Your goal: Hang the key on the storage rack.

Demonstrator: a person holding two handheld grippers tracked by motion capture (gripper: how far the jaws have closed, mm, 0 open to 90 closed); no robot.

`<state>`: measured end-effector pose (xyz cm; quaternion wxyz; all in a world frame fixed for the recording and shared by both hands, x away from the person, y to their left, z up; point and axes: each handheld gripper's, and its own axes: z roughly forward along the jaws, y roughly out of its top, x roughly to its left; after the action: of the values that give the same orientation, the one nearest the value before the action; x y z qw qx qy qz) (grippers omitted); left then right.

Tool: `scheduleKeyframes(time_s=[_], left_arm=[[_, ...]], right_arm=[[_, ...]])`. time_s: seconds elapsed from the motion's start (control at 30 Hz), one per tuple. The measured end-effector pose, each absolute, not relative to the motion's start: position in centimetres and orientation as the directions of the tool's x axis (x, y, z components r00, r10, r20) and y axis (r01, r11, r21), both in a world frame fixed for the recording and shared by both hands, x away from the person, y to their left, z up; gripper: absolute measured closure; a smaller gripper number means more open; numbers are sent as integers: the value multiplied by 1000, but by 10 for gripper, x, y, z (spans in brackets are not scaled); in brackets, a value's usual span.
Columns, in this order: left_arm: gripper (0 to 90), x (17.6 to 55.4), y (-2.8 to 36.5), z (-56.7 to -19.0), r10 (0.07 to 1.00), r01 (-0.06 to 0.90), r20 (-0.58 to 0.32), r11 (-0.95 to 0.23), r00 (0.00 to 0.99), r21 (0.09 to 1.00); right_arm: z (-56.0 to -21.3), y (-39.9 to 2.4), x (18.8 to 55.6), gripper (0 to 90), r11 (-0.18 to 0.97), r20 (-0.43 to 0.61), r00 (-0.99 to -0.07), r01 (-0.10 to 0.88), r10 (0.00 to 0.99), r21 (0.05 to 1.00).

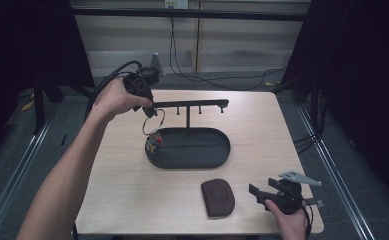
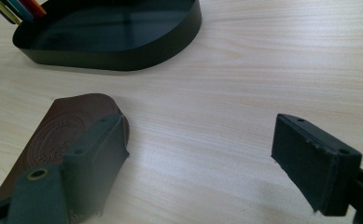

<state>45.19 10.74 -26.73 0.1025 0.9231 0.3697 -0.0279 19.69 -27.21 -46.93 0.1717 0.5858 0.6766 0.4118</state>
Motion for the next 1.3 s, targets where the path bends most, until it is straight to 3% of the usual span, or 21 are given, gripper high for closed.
scheduleKeyframes(time_s=[1.03, 1.2, 1.3], left_arm=[[866, 468, 111, -290, 728, 735, -108, -662, 677, 148], [787, 469, 116, -285, 755, 754, -65, -637, 652, 162], [757, 467, 123, -281, 763, 763, -87, -621, 641, 179]], right_arm=[[-469, -272, 197, 178, -24, 247, -258, 646, 934, 763], [-469, -271, 199, 178, -16, 243, -264, 646, 933, 763], [-469, -272, 198, 178, -20, 245, -262, 645, 933, 764]])
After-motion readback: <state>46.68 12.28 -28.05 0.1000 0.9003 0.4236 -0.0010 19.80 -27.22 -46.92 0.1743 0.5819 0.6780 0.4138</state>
